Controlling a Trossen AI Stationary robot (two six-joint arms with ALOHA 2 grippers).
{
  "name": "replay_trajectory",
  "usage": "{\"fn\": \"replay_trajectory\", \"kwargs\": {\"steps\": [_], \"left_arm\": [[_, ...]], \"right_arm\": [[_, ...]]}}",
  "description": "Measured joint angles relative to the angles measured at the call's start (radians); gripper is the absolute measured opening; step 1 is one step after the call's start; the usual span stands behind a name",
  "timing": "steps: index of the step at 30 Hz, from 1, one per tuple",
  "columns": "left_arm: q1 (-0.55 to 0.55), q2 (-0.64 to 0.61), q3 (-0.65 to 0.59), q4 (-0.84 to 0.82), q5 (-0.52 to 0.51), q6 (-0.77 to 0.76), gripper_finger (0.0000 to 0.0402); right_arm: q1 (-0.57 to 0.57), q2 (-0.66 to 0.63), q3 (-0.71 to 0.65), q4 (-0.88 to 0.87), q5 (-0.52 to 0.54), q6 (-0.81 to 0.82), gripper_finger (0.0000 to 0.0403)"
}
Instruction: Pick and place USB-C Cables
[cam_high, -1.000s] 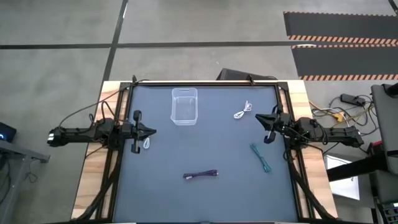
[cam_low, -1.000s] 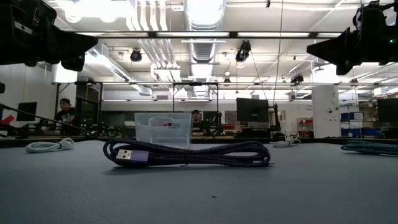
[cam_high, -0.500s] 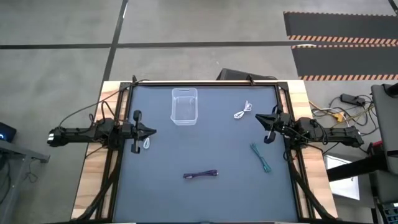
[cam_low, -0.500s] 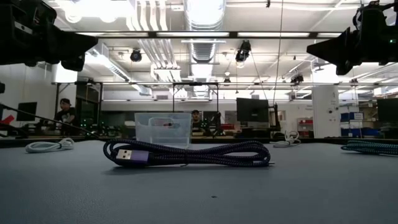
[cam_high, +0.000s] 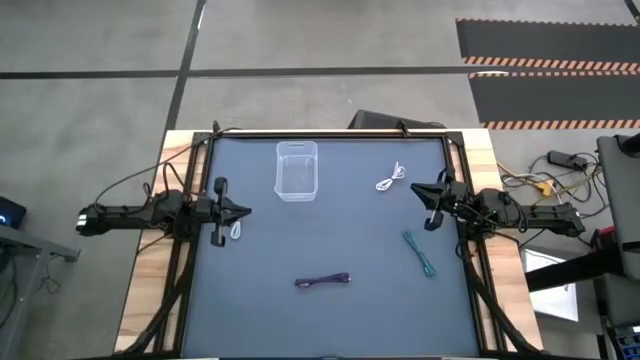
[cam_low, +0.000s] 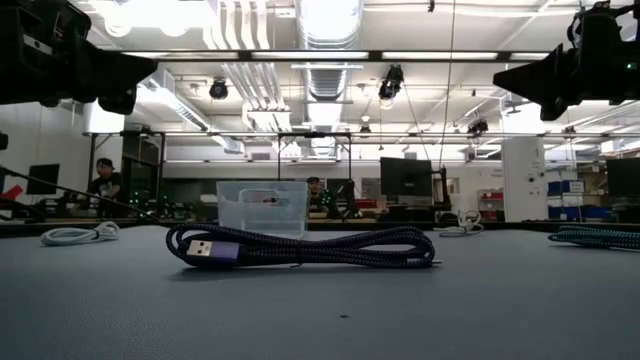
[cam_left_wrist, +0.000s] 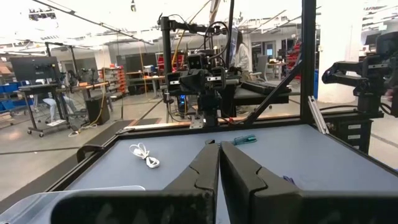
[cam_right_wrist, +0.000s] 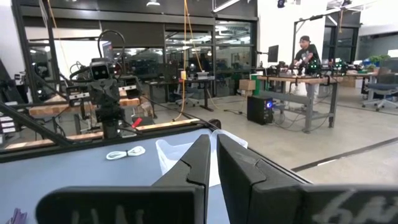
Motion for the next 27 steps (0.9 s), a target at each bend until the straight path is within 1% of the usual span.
{"fn": "replay_trajectory", "kwargs": {"steps": [2, 6, 8, 11, 15, 16, 19, 21, 24, 27], "left_arm": [[0.0, 0.0, 0.0, 0.016, 0.0, 0.0, 0.0], [0.0, 0.0, 0.0, 0.035, 0.001, -0.006, 0.0], [0.0, 0.0, 0.0, 0.047, 0.001, -0.006, 0.0], [0.0, 0.0, 0.0, 0.066, 0.002, -0.006, 0.0], [0.0, 0.003, 0.0, 0.129, 0.005, -0.009, 0.0], [0.0, 0.005, 0.0, 0.145, 0.006, -0.029, 0.0], [0.0, 0.011, 0.0, 0.199, 0.006, -0.156, 0.0], [0.0, 0.01, 0.0, 0.225, 0.006, -0.199, 0.0], [0.0, 0.008, 0.0, 0.249, 0.004, -0.208, 0.0], [0.0, 0.016, 0.0, 0.324, -0.048, -0.185, 0.0]], "right_arm": [[0.0, 0.0, 0.0, 0.0, 0.0, 0.019, 0.0022], [0.0, 0.0, 0.0, 0.0, -0.026, 0.231, 0.0022], [0.0, 0.0, 0.0, 0.0, -0.026, 0.286, 0.0022], [0.0, 0.0, 0.0, 0.0, -0.026, 0.28, 0.0022], [0.0, 0.0, 0.0, 0.001, -0.026, 0.216, 0.0022], [0.0, 0.0, 0.0, 0.001, -0.026, 0.212, 0.0022], [0.0, 0.0, 0.0, 0.001, -0.026, 0.229, 0.0022], [0.0, 0.0, 0.0, 0.002, -0.026, 0.247, 0.0022], [0.0, 0.0, 0.0, 0.002, -0.026, 0.247, 0.0022], [0.0, 0.0, 0.0, 0.002, -0.026, 0.247, 0.0022]]}}
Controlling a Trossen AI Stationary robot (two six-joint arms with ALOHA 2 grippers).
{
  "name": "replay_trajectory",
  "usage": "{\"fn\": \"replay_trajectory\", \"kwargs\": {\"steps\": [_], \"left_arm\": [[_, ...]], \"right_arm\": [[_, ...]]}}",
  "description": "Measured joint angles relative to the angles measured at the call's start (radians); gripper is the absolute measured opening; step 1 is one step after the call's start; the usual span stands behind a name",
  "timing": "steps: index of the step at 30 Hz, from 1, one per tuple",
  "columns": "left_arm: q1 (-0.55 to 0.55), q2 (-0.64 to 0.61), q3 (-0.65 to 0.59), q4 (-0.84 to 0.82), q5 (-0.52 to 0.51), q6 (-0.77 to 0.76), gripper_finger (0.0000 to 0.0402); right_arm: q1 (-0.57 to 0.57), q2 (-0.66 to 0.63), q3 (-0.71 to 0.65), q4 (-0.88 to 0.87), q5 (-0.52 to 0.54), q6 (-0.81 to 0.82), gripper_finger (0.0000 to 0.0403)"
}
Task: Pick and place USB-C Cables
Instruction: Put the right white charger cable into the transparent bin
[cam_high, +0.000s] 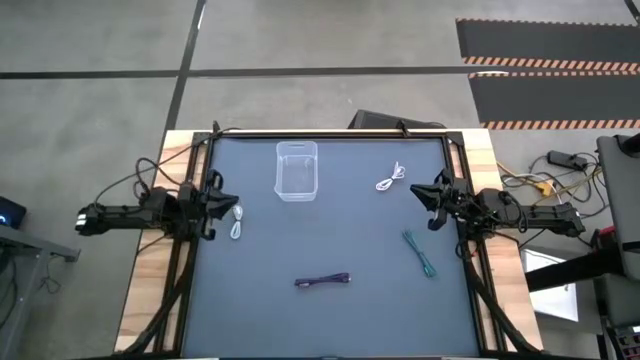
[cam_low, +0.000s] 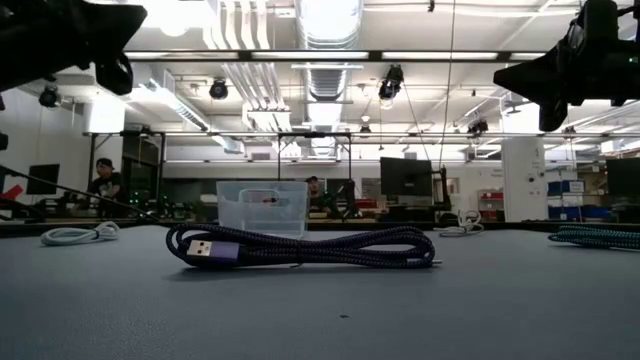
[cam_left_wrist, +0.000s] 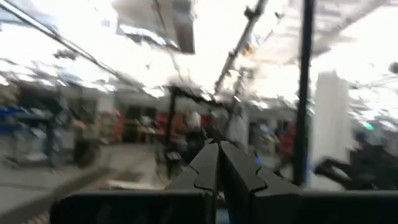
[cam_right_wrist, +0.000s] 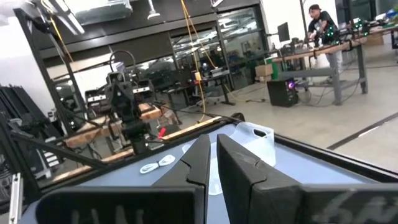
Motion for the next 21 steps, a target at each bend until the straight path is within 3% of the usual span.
{"fn": "replay_trajectory", "kwargs": {"steps": [6, 14, 21], "left_arm": [[0.0, 0.0, 0.0, 0.151, -0.035, 0.157, 0.0], [0.0, 0.0, 0.0, 0.316, -0.041, 0.336, 0.0], [0.0, 0.0, 0.0, 0.325, -0.061, 0.339, 0.0]], "right_arm": [[0.0, 0.001, 0.0, 0.054, 0.0, 0.076, 0.0022], [0.0, 0.088, 0.0, 0.329, -0.053, 0.045, 0.0022], [0.0, 0.227, 0.0, 0.543, -0.052, 0.015, 0.0022]]}}
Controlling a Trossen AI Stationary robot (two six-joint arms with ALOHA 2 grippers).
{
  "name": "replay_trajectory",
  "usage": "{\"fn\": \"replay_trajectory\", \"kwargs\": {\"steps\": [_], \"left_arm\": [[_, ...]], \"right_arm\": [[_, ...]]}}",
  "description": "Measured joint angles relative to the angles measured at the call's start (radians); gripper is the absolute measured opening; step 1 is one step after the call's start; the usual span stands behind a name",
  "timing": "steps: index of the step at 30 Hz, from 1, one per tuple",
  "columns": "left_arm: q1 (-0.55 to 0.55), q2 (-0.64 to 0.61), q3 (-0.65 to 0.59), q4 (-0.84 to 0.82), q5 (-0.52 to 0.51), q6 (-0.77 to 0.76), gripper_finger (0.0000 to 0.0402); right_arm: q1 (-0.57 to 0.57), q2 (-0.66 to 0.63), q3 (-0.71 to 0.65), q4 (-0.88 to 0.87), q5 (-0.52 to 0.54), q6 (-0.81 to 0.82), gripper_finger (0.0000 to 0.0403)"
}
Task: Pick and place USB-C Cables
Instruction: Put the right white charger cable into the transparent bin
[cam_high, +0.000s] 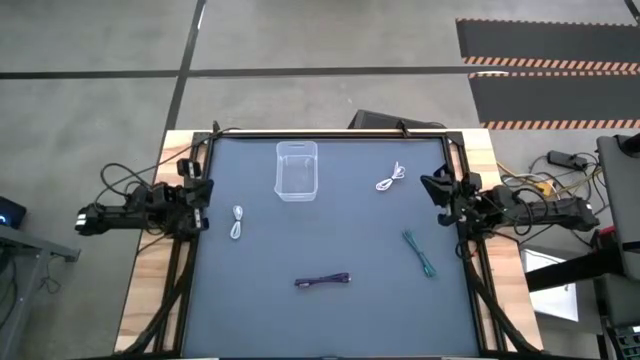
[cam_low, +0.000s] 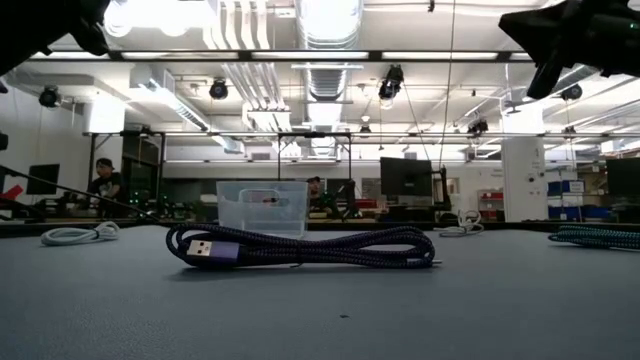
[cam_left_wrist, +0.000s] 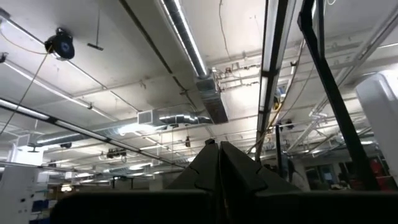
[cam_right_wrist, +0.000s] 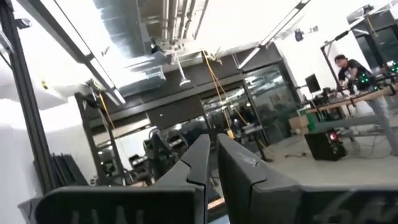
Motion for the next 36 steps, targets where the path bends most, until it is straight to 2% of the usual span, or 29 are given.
{"fn": "replay_trajectory", "kwargs": {"steps": [7, 11, 15, 20, 25, 29, 36], "left_arm": [[0.0, 0.0, 0.0, 0.049, 0.0, -0.003, 0.0], [0.0, 0.001, 0.0, 0.048, 0.0, -0.003, 0.0], [0.0, 0.001, 0.0, 0.048, 0.0, -0.003, 0.0], [0.0, 0.001, 0.0, 0.048, 0.0, -0.004, 0.0], [0.0, 0.001, 0.0, 0.048, 0.0, -0.004, 0.0], [0.0, 0.001, 0.0, 0.048, 0.0, -0.004, 0.0], [0.0, 0.001, 0.0, 0.048, 0.001, -0.003, 0.0]], "right_arm": [[0.0, 0.121, 0.061, -0.009, 0.102, 0.031, 0.0022], [0.0, 0.182, 0.133, -0.09, 0.14, 0.07, 0.0022], [0.0, 0.221, 0.24, -0.288, 0.215, 0.136, 0.0022], [0.0, 0.271, 0.413, -0.674, 0.314, 0.253, 0.0022], [-0.007, 0.331, 0.572, -0.983, 0.343, 0.363, 0.0022], [-0.03, 0.384, 0.668, -1.123, 0.342, 0.412, 0.0022], [-0.093, 0.507, 0.797, -1.267, 0.334, 0.409, 0.0022]]}}
